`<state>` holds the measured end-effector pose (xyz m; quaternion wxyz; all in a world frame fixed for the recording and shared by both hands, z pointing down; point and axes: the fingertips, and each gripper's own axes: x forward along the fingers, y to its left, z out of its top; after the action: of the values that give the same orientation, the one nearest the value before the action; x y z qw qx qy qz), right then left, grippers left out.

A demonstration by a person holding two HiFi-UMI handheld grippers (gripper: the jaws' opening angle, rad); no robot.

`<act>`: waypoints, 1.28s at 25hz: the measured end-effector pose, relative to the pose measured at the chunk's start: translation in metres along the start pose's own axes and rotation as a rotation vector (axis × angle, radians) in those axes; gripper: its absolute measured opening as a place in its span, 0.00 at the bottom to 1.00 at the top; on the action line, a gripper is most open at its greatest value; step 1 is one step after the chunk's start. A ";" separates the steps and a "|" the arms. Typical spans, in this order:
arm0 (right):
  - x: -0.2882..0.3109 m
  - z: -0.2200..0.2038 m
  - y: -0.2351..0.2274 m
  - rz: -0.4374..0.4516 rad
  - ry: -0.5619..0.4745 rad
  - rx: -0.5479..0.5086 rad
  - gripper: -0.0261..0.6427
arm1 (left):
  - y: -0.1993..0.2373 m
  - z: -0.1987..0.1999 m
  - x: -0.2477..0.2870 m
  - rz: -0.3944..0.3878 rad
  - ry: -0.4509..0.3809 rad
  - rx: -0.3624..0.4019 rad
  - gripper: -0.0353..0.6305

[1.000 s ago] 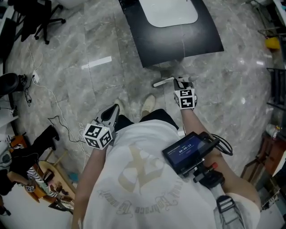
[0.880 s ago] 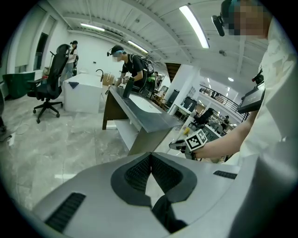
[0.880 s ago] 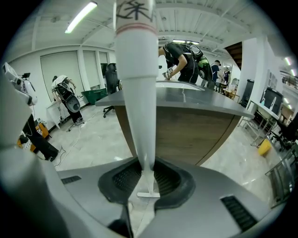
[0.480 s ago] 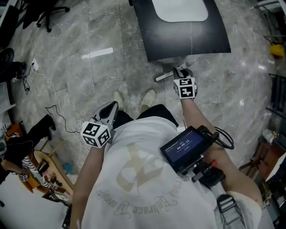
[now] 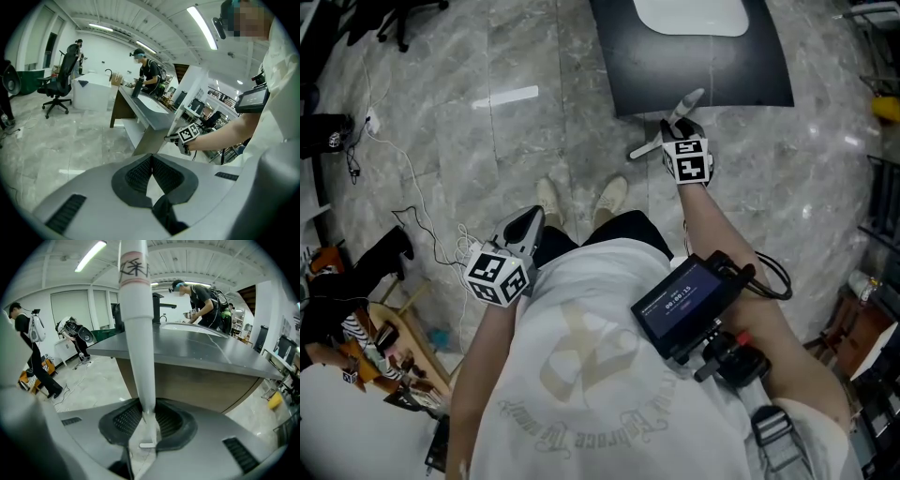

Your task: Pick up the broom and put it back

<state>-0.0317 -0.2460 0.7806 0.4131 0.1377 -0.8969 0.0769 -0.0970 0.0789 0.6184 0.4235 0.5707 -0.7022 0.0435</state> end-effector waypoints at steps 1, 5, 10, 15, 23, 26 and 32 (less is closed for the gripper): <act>0.001 0.002 -0.001 0.002 -0.002 0.001 0.19 | 0.000 -0.001 -0.001 0.004 -0.001 -0.002 0.07; 0.002 0.005 -0.004 0.000 0.005 0.011 0.19 | -0.004 -0.004 -0.005 0.017 -0.001 -0.007 0.07; 0.002 0.006 -0.006 0.001 -0.009 0.051 0.20 | -0.003 -0.003 -0.007 0.028 -0.009 -0.007 0.07; 0.005 0.003 -0.001 0.031 -0.013 0.068 0.30 | -0.002 -0.004 -0.003 0.026 -0.012 -0.008 0.07; 0.003 -0.002 -0.002 0.047 -0.023 0.113 0.34 | -0.003 -0.004 0.008 -0.007 0.007 -0.007 0.07; 0.002 -0.001 -0.003 0.054 -0.043 0.131 0.35 | -0.002 -0.004 0.014 -0.026 0.018 0.004 0.07; -0.011 -0.005 -0.002 0.045 -0.078 0.155 0.34 | -0.004 0.005 0.025 -0.078 0.019 0.059 0.07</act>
<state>-0.0204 -0.2446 0.7755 0.3640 0.1521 -0.9065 0.1501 -0.0960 0.0558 0.6295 0.4144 0.6093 -0.6739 0.0529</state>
